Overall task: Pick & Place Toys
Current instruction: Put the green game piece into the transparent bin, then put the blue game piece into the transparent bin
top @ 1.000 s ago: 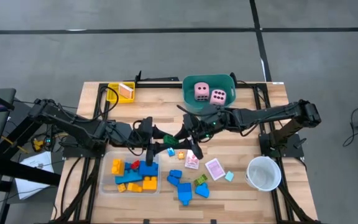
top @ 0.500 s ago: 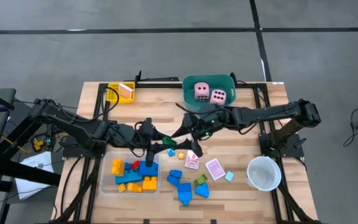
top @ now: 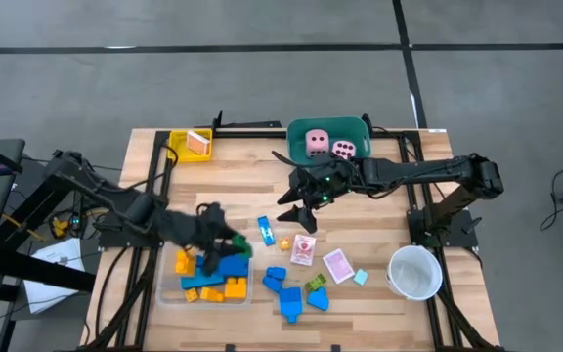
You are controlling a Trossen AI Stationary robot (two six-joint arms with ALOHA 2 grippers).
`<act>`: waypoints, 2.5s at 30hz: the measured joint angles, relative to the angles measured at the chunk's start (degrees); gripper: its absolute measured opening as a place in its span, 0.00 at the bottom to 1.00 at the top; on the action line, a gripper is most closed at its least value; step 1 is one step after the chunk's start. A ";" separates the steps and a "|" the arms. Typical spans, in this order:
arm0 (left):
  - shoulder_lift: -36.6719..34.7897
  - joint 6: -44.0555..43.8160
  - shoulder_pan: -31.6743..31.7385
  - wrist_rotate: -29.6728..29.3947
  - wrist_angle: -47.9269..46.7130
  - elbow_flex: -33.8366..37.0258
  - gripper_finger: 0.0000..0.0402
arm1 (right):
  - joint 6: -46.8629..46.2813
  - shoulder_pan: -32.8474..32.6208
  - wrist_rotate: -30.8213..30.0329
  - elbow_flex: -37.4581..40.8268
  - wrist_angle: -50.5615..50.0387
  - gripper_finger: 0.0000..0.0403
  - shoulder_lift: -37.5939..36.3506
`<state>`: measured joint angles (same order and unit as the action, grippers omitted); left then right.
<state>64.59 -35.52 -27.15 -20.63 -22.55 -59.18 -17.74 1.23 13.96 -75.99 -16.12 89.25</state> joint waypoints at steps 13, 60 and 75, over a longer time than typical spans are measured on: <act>1.72 -24.18 -14.64 -0.34 -16.63 -0.08 0.34 | 1.08 0.83 -0.07 0.00 -0.16 0.63 0.00; 2.44 -21.37 -14.01 -18.02 -7.74 -0.07 0.45 | -2.46 -3.25 -1.49 3.45 -3.34 0.63 0.11; 0.21 -2.35 -11.77 -29.98 3.99 -0.07 0.45 | -3.20 -13.13 -5.10 6.68 1.86 0.63 11.68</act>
<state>64.79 -37.88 -38.93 -50.61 -18.55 -59.24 -20.94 -11.90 8.86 -69.31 -14.25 100.93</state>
